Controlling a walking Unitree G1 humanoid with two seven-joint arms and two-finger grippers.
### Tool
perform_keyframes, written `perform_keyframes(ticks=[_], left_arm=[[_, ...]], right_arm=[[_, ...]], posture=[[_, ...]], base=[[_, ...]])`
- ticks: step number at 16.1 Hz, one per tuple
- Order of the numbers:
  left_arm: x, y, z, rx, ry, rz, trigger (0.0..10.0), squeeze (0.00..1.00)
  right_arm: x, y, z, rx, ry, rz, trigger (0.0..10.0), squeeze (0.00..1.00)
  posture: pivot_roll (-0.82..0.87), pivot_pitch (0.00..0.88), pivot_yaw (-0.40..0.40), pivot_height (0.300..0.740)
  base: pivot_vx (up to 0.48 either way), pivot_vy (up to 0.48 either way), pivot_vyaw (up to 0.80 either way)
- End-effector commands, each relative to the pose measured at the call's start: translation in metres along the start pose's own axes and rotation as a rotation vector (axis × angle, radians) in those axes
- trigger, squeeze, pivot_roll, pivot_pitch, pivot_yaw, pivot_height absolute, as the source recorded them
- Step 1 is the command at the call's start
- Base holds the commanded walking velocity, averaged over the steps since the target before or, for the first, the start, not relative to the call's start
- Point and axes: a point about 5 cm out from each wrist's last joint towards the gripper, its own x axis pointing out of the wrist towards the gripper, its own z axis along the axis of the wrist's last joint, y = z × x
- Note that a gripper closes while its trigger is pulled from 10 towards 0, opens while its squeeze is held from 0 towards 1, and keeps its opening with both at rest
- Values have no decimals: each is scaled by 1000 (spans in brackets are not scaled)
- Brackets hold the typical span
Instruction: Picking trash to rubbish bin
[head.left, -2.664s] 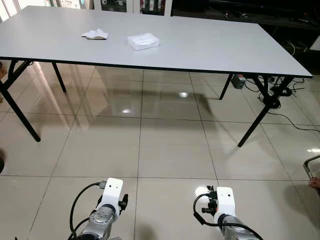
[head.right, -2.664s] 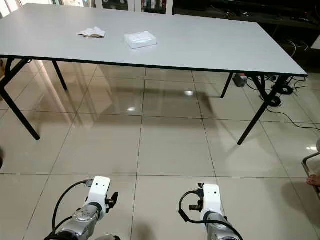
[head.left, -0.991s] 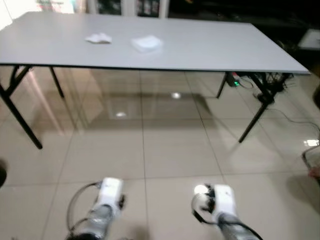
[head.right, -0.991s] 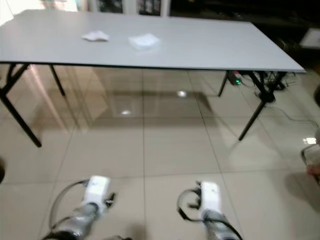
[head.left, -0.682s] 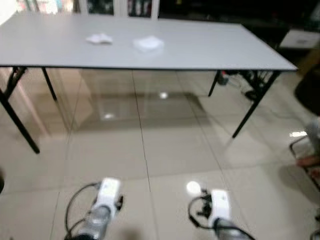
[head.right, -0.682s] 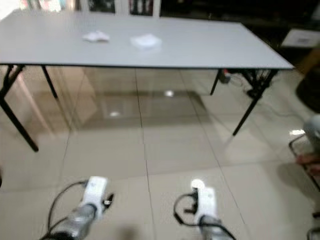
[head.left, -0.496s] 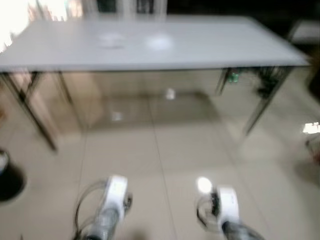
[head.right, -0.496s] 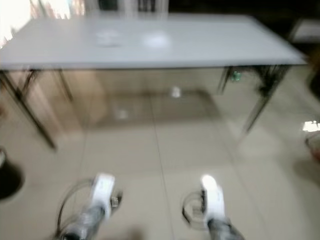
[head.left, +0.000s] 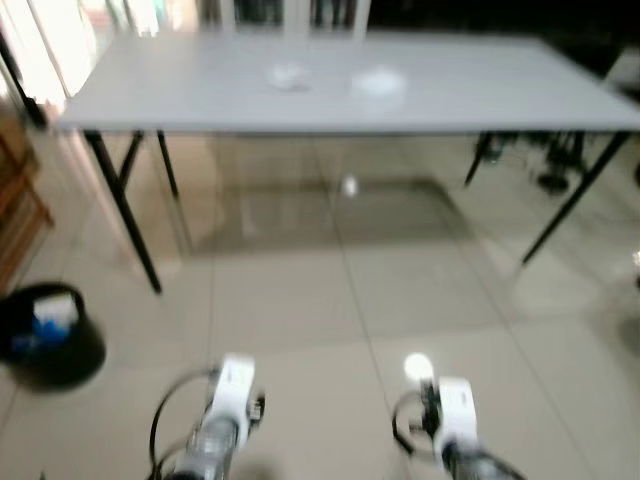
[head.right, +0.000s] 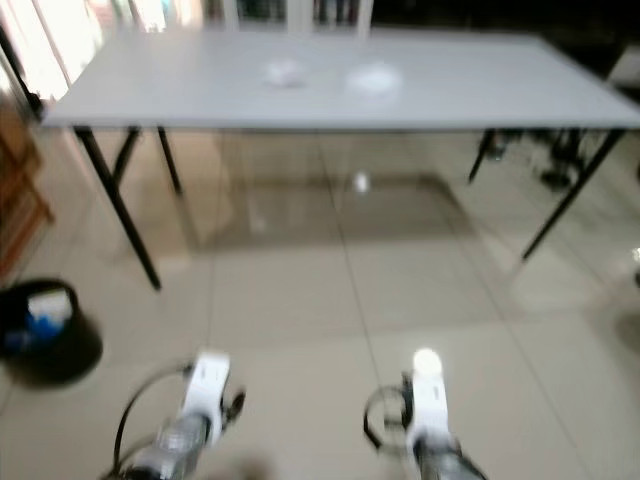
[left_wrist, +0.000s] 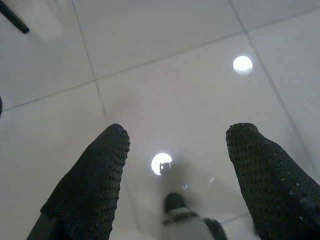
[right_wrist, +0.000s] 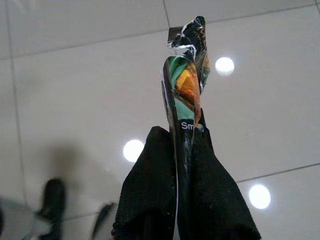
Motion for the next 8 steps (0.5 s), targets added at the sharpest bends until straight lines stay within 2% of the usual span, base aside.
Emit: perform_keyframes(ticks=[1, 8], left_arm=[[1, 7, 5, 16, -8, 14, 10000, 0], [1, 7, 5, 27, -9, 11, 10000, 0]], right_arm=[[1, 4, 5, -4, -10, 9, 10000, 0], [1, 5, 4, 1, -9, 12, 10000, 0]], posture=[[-6, 54, -83, 740], [-8, 48, -79, 740]], base=[[0, 480, 0], [0, 480, 0]])
